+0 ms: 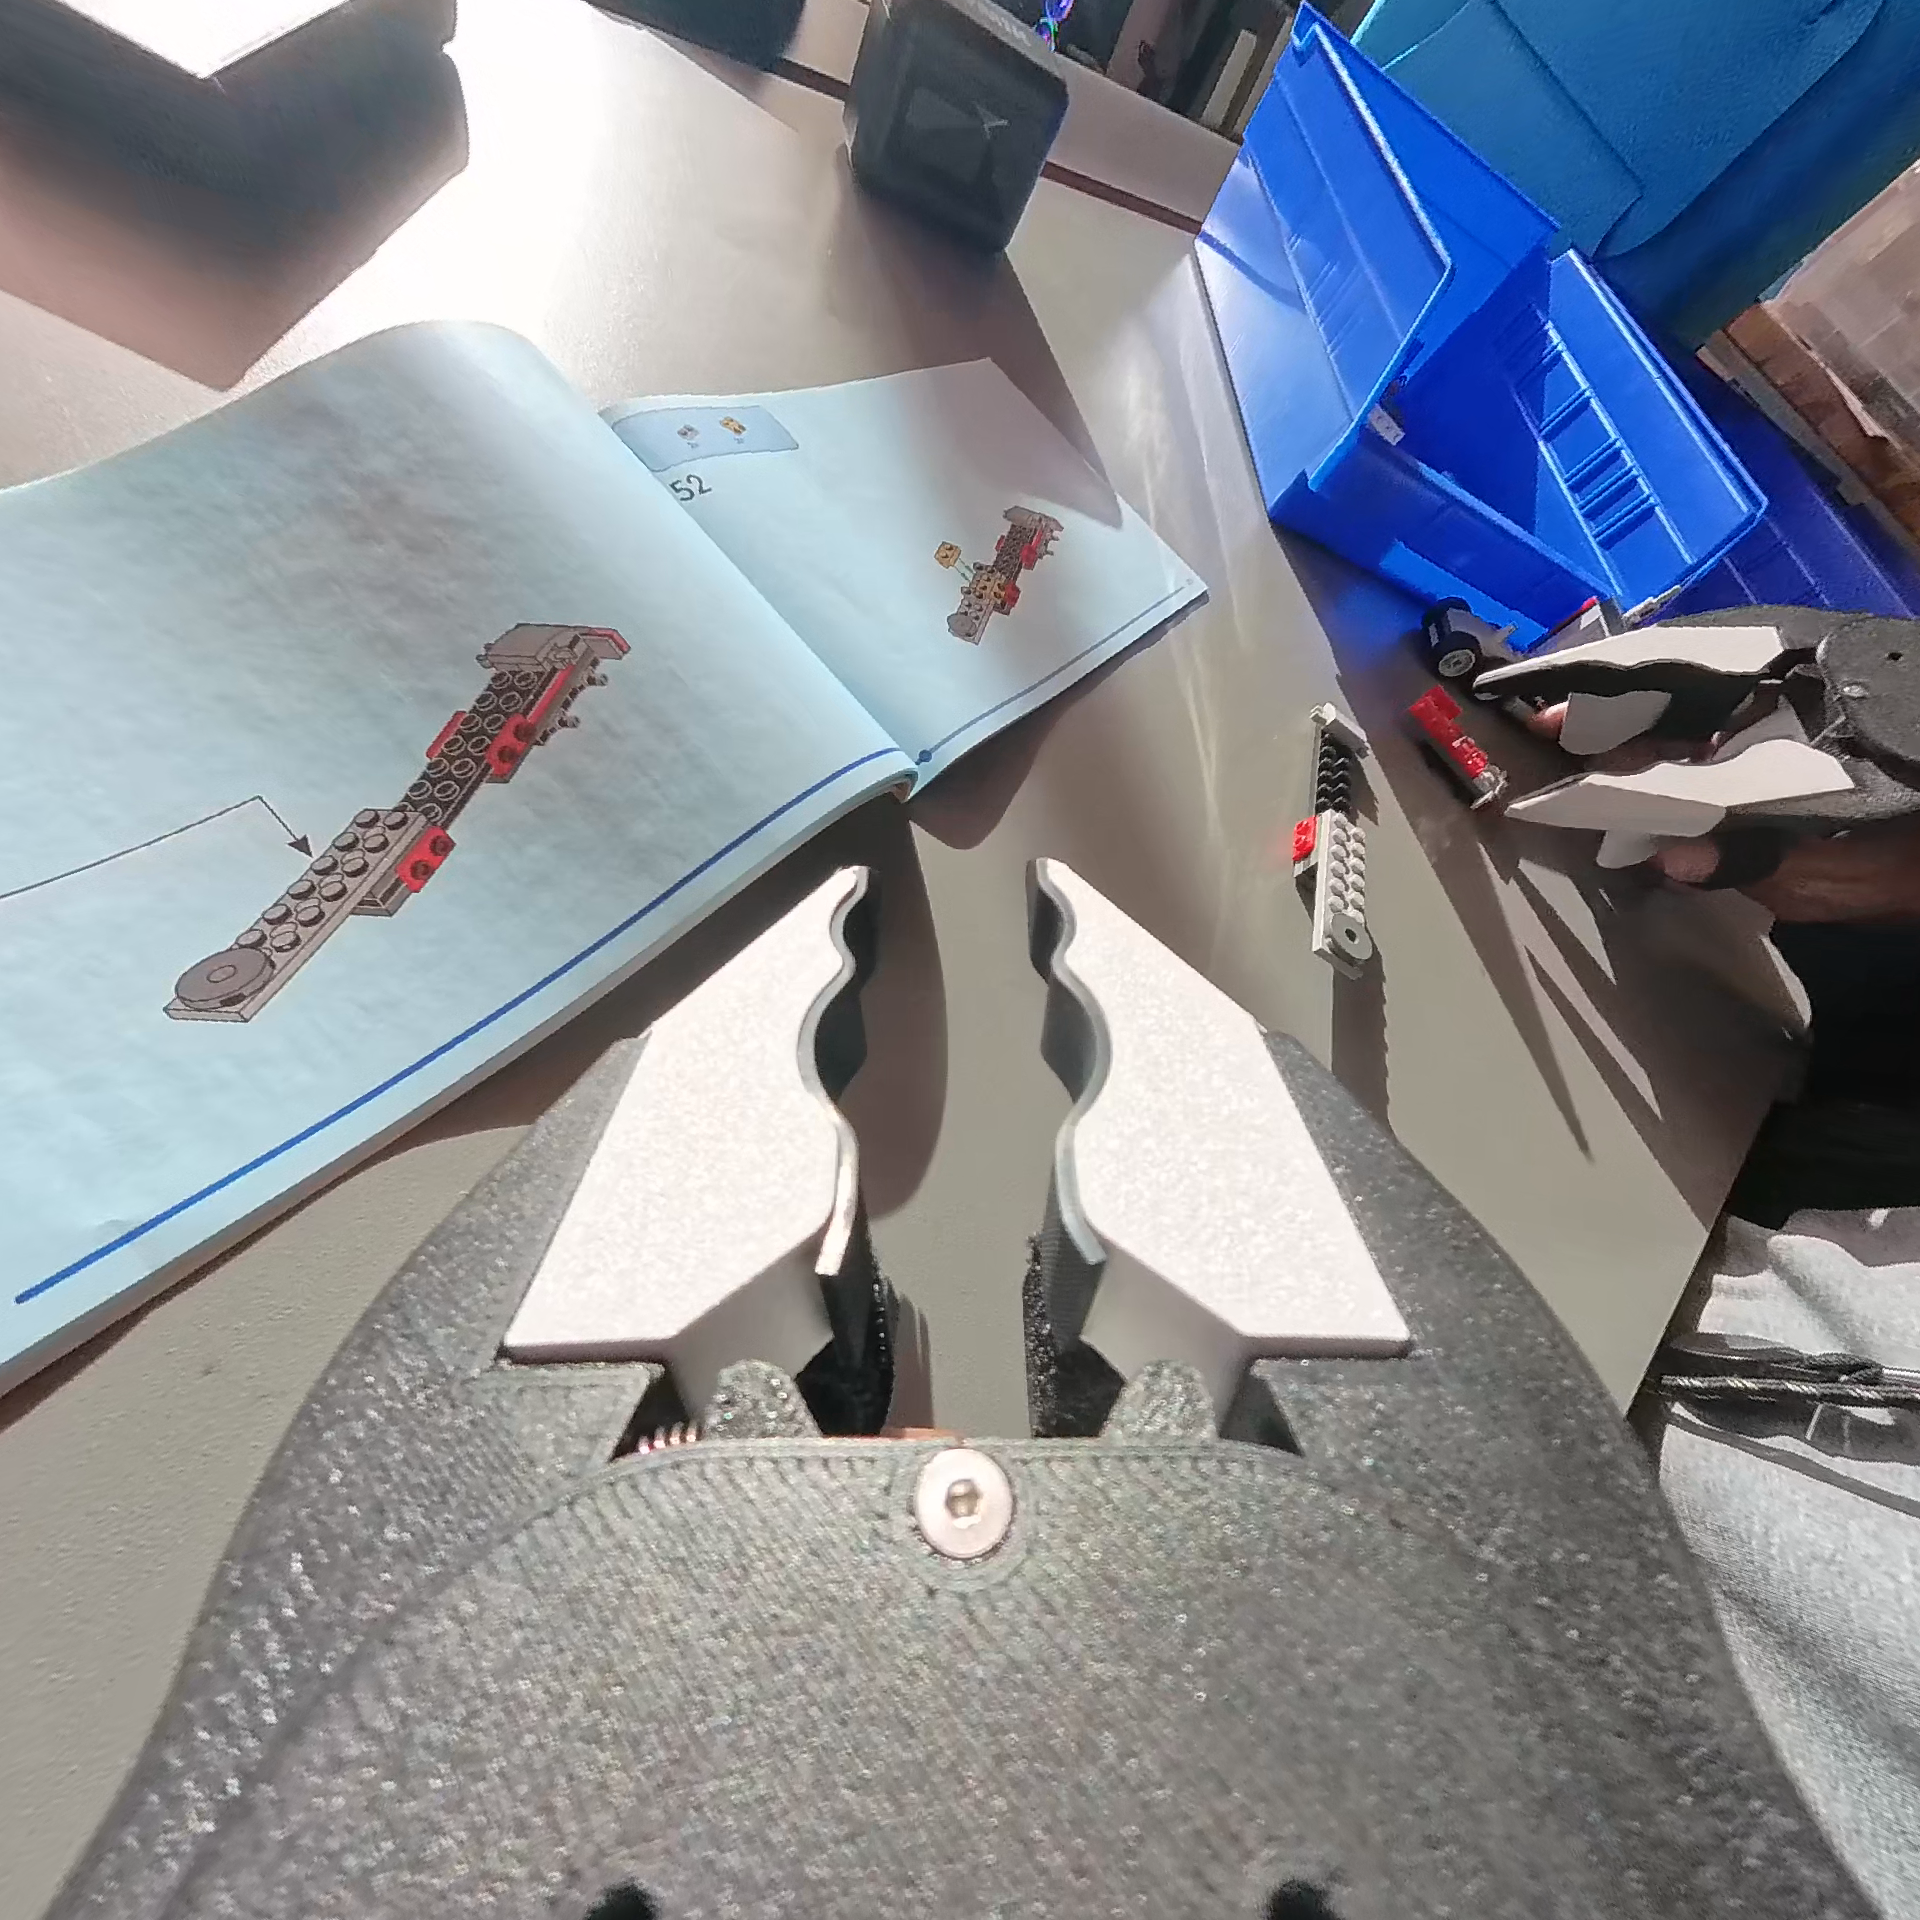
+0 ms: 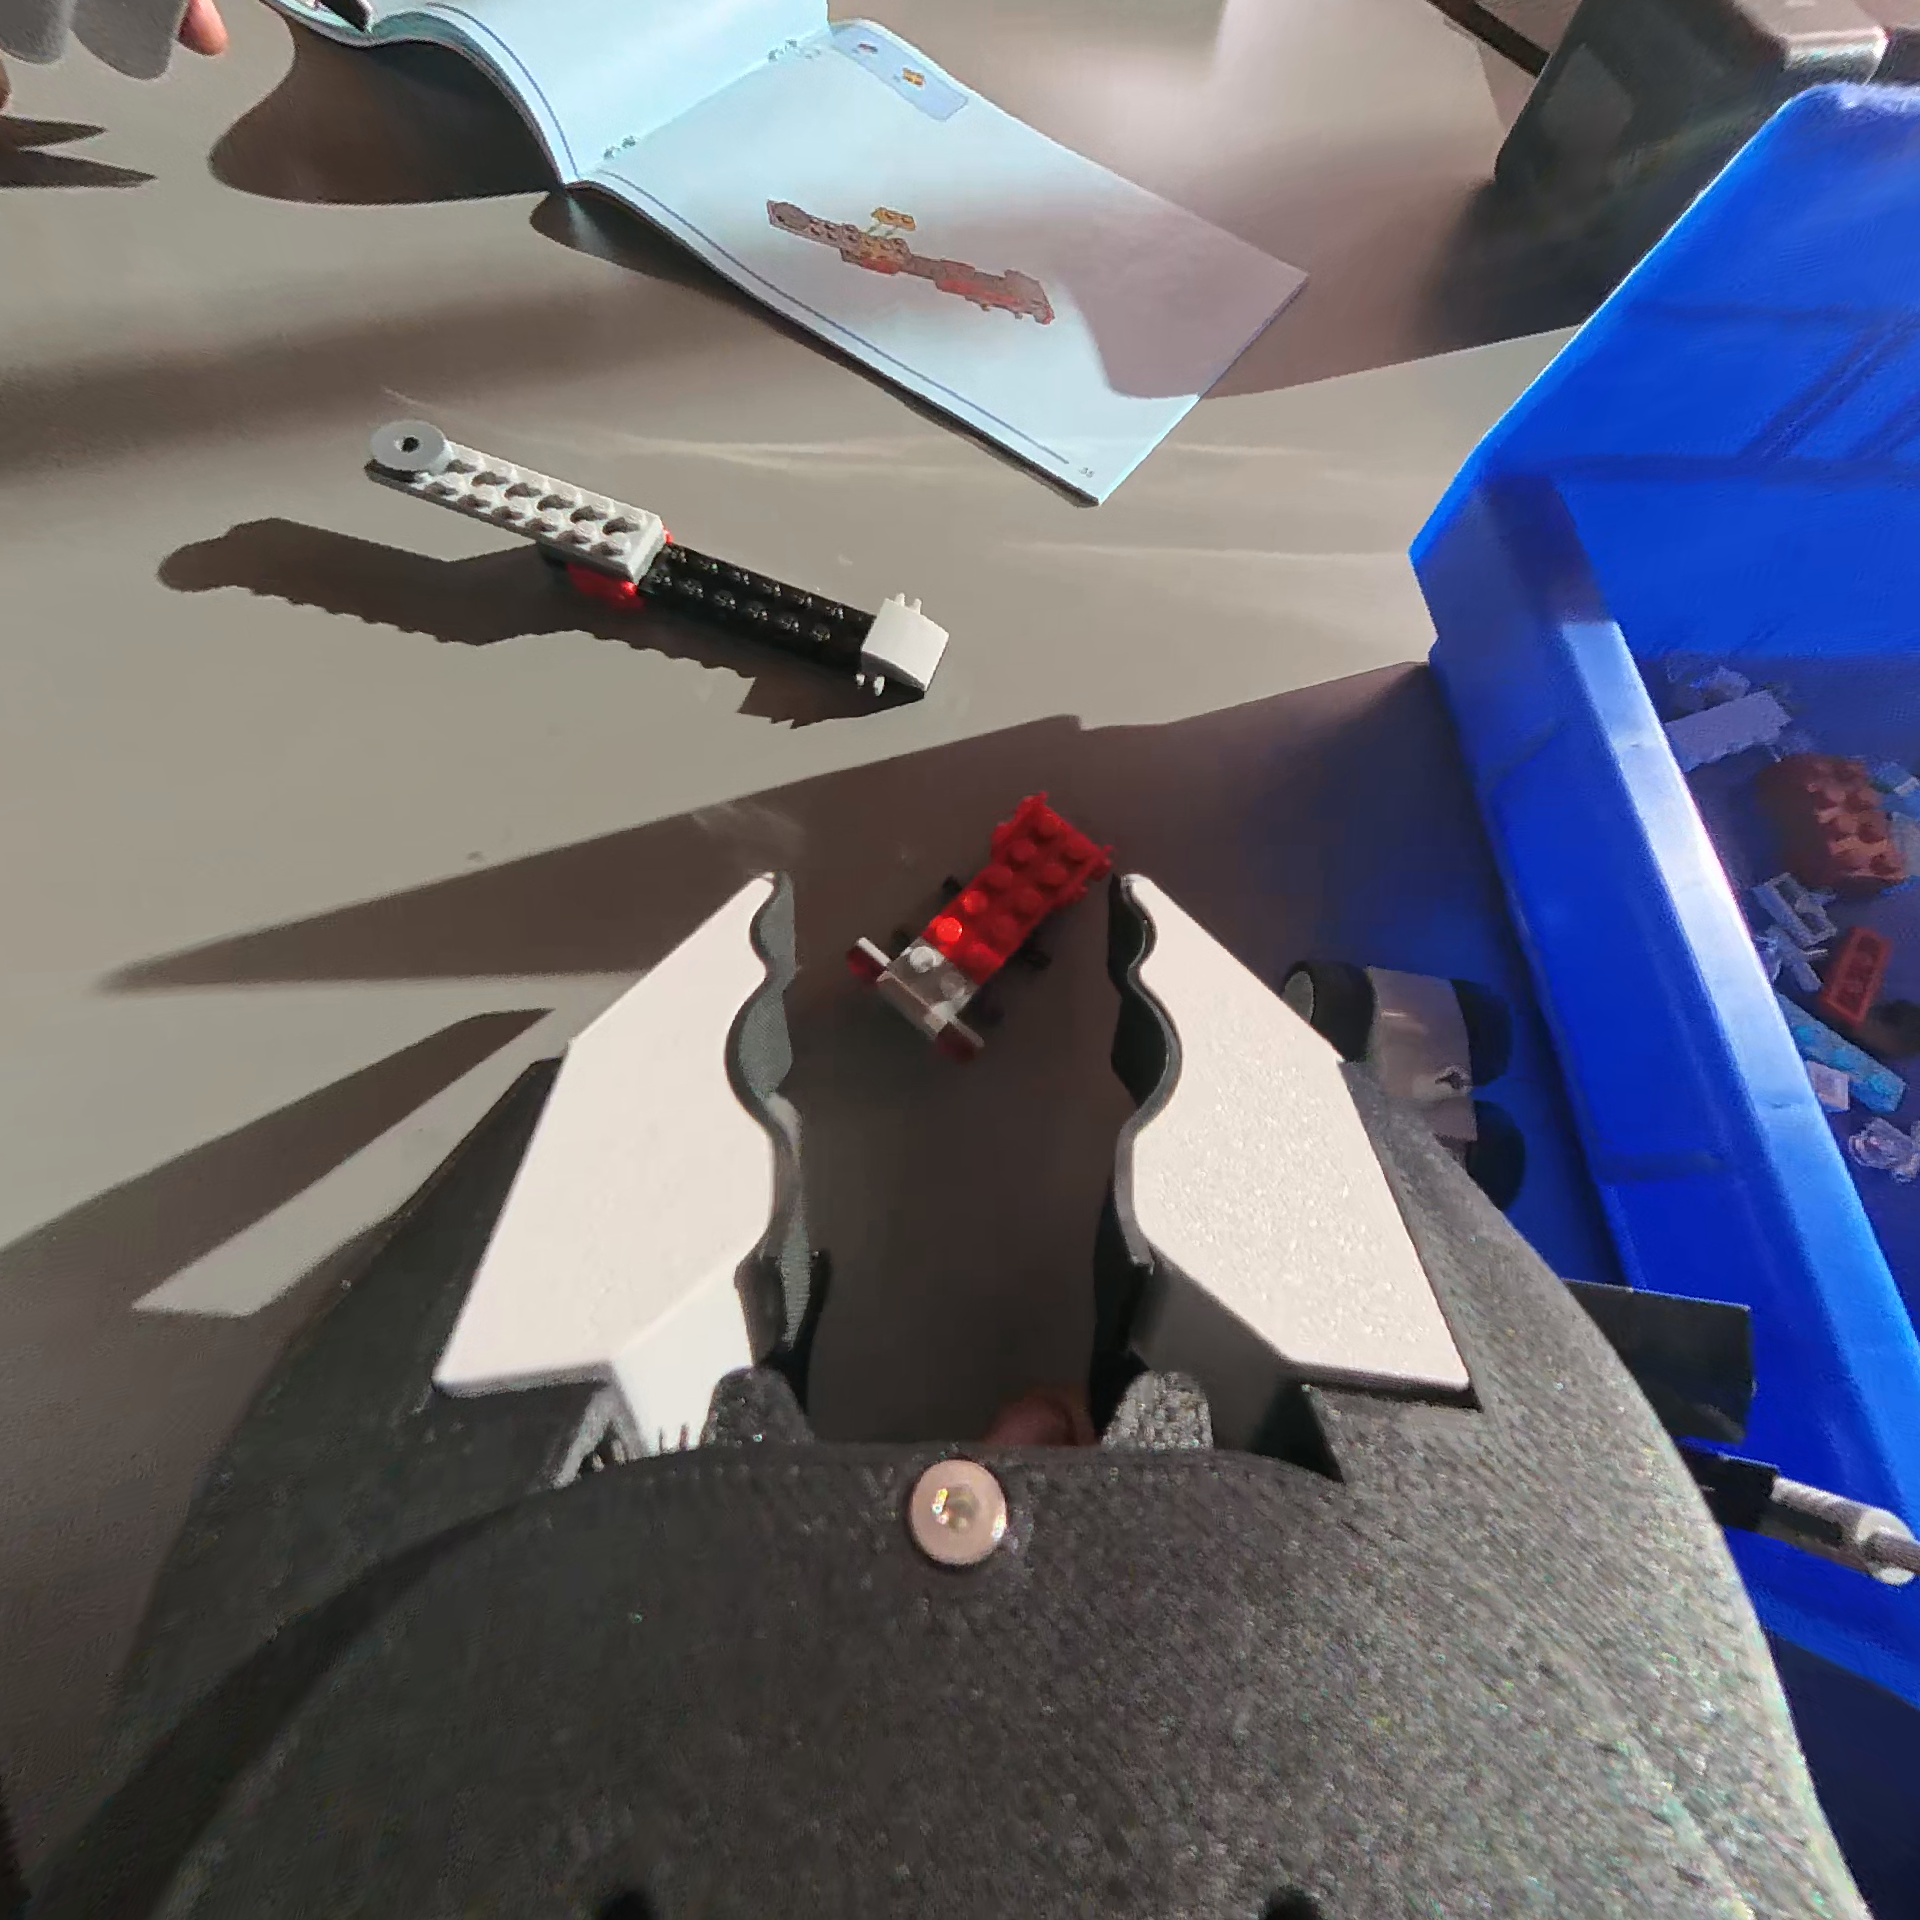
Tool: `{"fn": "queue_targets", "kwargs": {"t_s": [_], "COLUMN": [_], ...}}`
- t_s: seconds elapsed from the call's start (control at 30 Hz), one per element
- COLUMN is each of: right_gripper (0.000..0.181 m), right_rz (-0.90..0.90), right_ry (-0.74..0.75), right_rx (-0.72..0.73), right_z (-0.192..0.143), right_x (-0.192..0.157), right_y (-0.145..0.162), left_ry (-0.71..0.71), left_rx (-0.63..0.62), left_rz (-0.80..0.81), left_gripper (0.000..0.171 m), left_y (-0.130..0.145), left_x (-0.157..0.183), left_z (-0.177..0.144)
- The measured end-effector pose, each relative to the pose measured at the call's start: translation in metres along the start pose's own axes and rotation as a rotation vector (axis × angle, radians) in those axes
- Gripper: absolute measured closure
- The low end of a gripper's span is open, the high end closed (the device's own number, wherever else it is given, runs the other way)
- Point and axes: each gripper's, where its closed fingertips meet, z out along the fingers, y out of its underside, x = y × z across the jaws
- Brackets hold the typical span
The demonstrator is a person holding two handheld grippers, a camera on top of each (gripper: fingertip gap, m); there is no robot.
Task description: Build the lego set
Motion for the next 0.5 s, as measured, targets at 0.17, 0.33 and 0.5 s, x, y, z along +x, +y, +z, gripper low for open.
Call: {"fn": "queue_targets", "kwargs": {"t_s": [0.17, 0.33, 0.5], "right_gripper": [0.117, 0.117, 0.117], "right_rz": [0.008, 0.010, 0.008], "right_ry": [-0.008, -0.005, 0.003], "right_rx": [0.006, 0.001, -0.005], "right_z": [-0.0025, -0.0013, -0.0005], "right_x": [-0.0010, -0.0004, 0.0002], "right_y": [0.0008, 0.0011, 0.0017], "left_ry": [-0.001, -0.003, -0.005], "left_rx": [-0.001, -0.002, -0.003], "left_rz": [0.001, 0.005, 0.007], "left_gripper": [0.142, 0.143, 0.143], "left_y": [0.0001, 0.0002, 0.0005], "left_x": [0.0000, 0.0000, 0.0000], "left_z": [0.0001, 0.0002, 0.0004]}}
